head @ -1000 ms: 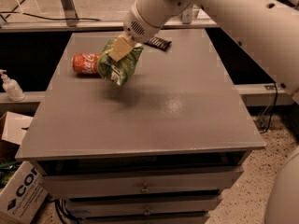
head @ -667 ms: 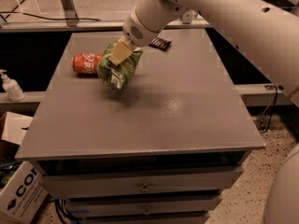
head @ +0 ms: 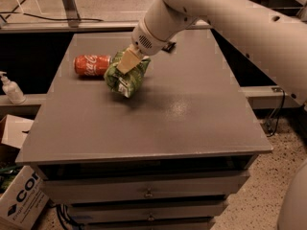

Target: Move green jalapeno chip bag near coke can

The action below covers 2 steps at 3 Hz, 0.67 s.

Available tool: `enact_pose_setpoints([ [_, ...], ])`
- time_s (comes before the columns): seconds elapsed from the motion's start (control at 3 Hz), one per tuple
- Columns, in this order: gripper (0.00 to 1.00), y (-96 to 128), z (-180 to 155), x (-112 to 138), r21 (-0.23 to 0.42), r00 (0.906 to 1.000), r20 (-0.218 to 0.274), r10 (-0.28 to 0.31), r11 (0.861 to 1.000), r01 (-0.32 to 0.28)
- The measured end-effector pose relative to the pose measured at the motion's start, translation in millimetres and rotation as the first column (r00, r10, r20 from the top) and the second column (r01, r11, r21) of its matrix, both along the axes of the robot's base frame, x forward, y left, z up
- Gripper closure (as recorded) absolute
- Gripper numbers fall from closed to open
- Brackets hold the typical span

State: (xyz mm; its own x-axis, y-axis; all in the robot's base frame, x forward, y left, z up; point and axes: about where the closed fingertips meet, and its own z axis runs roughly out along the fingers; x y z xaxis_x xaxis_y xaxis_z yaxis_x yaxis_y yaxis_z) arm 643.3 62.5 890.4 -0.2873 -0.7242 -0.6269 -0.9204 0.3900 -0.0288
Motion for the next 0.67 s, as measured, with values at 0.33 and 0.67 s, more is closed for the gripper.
enact_pose_setpoints([
  [0.33, 0.59, 1.7, -0.7, -0.2, -0.001, 1.0000, -0.001, 0.003, 1.000, -0.003],
  [0.67, 0.36, 3.2, -2.0, -0.7, -0.002, 1.0000, -0.003, 0.006, 1.000, -0.006],
])
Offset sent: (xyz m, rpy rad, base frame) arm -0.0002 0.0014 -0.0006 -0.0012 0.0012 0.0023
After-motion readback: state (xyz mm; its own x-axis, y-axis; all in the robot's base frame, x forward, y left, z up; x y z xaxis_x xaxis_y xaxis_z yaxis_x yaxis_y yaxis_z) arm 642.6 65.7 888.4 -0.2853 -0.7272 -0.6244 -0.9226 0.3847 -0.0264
